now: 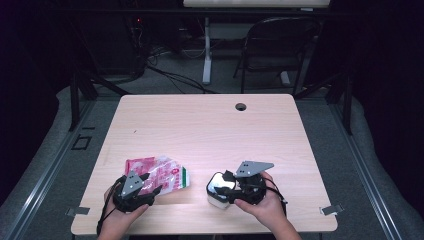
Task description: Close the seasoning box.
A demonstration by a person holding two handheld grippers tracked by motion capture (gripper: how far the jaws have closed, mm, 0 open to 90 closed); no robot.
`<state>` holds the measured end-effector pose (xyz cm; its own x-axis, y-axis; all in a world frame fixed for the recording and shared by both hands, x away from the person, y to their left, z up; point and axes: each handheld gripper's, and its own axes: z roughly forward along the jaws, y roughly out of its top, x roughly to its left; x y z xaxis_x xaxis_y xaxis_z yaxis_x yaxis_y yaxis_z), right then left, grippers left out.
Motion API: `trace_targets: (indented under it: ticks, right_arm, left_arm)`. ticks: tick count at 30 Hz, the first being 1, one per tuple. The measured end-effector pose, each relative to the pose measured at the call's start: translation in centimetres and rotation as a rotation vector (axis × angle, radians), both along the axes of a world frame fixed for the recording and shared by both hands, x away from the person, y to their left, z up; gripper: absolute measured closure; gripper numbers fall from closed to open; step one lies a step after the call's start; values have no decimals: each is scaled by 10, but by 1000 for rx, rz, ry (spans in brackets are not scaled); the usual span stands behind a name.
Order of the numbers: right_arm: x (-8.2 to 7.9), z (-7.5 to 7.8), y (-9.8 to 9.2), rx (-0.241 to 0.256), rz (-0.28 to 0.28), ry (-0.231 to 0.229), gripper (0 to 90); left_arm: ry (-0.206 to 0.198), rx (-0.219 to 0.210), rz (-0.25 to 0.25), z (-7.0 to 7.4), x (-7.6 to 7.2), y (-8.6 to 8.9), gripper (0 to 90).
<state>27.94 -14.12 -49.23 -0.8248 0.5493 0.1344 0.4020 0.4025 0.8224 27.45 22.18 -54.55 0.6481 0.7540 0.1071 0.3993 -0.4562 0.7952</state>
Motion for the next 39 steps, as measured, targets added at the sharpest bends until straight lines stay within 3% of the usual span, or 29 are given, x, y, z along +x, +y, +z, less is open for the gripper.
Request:
trace_targets:
  ticks: [22,39]
  right_arm:
    - [1,2,-6,12,-20,-4,502]
    - [10,1,-30,35,-126,1,494]
  left_arm:
    - [-7,1,8,0,1,3,374]
    - [-6,-13,24,2,1,7,374]
